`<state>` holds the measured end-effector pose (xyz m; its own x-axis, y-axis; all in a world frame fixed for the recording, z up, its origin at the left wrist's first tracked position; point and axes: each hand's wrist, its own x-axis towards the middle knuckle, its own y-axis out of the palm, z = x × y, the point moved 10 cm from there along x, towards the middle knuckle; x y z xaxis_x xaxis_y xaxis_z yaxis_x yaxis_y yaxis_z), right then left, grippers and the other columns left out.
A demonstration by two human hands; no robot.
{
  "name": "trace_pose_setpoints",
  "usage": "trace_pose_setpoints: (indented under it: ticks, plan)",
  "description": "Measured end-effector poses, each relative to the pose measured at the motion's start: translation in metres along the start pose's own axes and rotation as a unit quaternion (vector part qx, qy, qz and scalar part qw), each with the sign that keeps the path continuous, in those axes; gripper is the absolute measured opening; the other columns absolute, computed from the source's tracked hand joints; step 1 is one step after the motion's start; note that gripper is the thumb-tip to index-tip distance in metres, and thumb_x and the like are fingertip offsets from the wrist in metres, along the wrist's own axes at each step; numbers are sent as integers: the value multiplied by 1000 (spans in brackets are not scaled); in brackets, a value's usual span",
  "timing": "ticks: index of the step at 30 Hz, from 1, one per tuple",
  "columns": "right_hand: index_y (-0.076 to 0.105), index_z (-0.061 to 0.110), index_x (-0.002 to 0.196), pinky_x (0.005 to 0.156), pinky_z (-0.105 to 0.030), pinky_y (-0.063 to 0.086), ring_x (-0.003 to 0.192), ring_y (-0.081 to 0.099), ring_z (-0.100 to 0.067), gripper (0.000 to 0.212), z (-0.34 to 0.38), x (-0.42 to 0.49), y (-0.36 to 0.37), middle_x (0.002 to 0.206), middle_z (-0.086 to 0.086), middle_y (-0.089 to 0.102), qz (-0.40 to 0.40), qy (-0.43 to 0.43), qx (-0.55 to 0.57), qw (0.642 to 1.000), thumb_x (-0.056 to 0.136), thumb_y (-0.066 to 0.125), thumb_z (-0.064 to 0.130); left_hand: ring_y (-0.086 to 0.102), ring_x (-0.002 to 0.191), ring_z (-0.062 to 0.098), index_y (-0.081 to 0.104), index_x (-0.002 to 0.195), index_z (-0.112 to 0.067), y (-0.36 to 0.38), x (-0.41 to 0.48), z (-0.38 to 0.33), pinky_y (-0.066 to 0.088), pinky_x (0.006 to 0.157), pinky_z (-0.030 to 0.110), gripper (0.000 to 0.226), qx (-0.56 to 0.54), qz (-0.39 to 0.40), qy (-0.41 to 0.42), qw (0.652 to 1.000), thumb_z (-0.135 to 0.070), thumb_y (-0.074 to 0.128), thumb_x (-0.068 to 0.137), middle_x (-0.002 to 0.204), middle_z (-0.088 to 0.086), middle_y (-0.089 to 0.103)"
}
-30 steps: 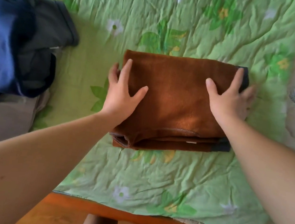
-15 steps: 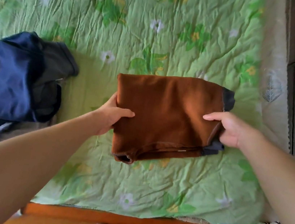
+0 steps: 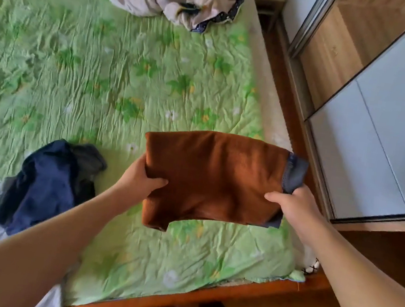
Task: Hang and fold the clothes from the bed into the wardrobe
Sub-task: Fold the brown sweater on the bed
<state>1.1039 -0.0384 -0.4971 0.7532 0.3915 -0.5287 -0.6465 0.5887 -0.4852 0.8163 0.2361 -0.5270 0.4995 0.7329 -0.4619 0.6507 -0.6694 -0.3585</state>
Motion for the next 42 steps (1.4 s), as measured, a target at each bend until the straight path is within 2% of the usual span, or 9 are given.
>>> trace_pose_setpoints:
  ticks: [2, 4, 11, 17, 20, 25, 28, 33, 42]
  plan:
    - [72, 9, 107, 69, -20, 53, 79, 70, -7, 33, 17, -35, -37, 86, 10, 74, -19, -28, -15, 999, 76, 82, 6, 68, 91, 12, 56, 106, -33, -4, -19, -43, 55, 76, 29, 50, 25, 9, 26, 999, -3, 81, 74, 97, -8, 70]
    - [71, 9, 110, 77, -23, 50, 86, 68, -15, 34, 28, -67, -72, 94, 3, 73, -36, -48, -40, 997, 79, 82, 10, 68, 93, 20, 58, 110, -29, -2, -39, -81, 55, 83, 36, 51, 49, 21, 53, 997, -1, 81, 73, 100, -1, 71]
    - [62, 21, 95, 80, -30, 43, 83, 56, -21, 25, 20, -143, -193, 88, 1, 62, -119, -102, -113, 981, 82, 81, 30, 67, 78, 2, 60, 93, -29, 43, -114, -202, 49, 61, 20, 43, 114, 76, 164, 977, -1, 82, 68, 78, -15, 70]
    - [55, 24, 77, 68, -27, 41, 70, 54, -15, 28, -26, -178, -287, 72, 15, 54, -178, -129, -114, 969, 82, 82, 32, 67, 104, 31, 61, 122, -7, 116, -175, -261, 55, 91, 46, 66, 106, 104, 201, 968, -11, 80, 59, 110, 15, 72]
    - [54, 23, 75, 61, -26, 39, 65, 53, -9, 30, -56, -194, -337, 71, 15, 54, -193, -132, -100, 967, 82, 82, 30, 66, 97, 23, 62, 119, -7, 163, -207, -280, 56, 83, 31, 56, 112, 96, 222, 964, 1, 84, 68, 102, 5, 72]
    - [64, 8, 91, 65, -30, 44, 70, 56, -20, 30, -96, -207, -409, 81, -4, 63, -201, -125, -93, 967, 80, 84, 28, 67, 95, 20, 63, 119, -6, 232, -245, -299, 53, 78, 29, 52, 120, 94, 240, 959, 10, 80, 73, 103, 6, 72]
    - [65, 12, 94, 59, -23, 43, 72, 57, -4, 25, -103, -203, -434, 84, 2, 67, -182, -140, -62, 971, 80, 83, 24, 68, 97, 20, 64, 118, -11, 255, -255, -302, 54, 80, 31, 53, 104, 89, 229, 964, 3, 82, 71, 102, 3, 73]
    - [67, 11, 97, 63, -27, 46, 84, 65, -23, 24, -97, -169, -454, 88, -2, 69, -152, -137, -56, 977, 81, 80, 25, 70, 93, 13, 65, 105, -27, 267, -252, -306, 56, 85, 36, 52, 67, 79, 203, 974, -17, 77, 56, 98, -4, 75]
    - [63, 16, 97, 61, -19, 43, 77, 60, -8, 21, -64, -98, -473, 84, 10, 64, -142, -154, -37, 977, 84, 78, 22, 70, 90, 10, 62, 113, -28, 292, -198, -341, 53, 76, 31, 54, 40, 47, 195, 979, -15, 79, 63, 96, -6, 75]
